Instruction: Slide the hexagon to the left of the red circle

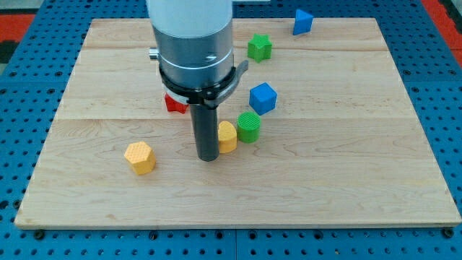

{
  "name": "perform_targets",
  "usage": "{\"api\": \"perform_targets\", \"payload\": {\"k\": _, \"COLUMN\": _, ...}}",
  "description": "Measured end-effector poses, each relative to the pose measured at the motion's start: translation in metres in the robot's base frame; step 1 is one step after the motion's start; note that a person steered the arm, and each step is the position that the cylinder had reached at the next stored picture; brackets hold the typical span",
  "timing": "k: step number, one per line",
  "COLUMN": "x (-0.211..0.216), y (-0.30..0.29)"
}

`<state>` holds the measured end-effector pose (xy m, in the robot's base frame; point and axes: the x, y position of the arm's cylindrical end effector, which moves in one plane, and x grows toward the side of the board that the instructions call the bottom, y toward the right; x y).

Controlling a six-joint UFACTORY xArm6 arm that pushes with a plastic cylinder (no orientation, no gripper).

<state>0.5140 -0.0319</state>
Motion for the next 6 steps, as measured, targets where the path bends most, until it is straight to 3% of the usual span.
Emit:
{"api": "perform_targets", "payload": {"k": 1, "x": 0.019, "y": 0.002}}
{"api": "perform_targets", "payload": {"k": 3, "x": 0.103, "y": -0.019}}
{"api": "perform_targets", "payload": {"k": 4, "x": 0.094, "y": -0.076}}
{"api": "perform_targets", "payload": {"k": 5, "x": 0.065, "y": -0.078}}
{"api": "perform_targets", "payload": {"k": 6, "x": 0.032, "y": -0.117}}
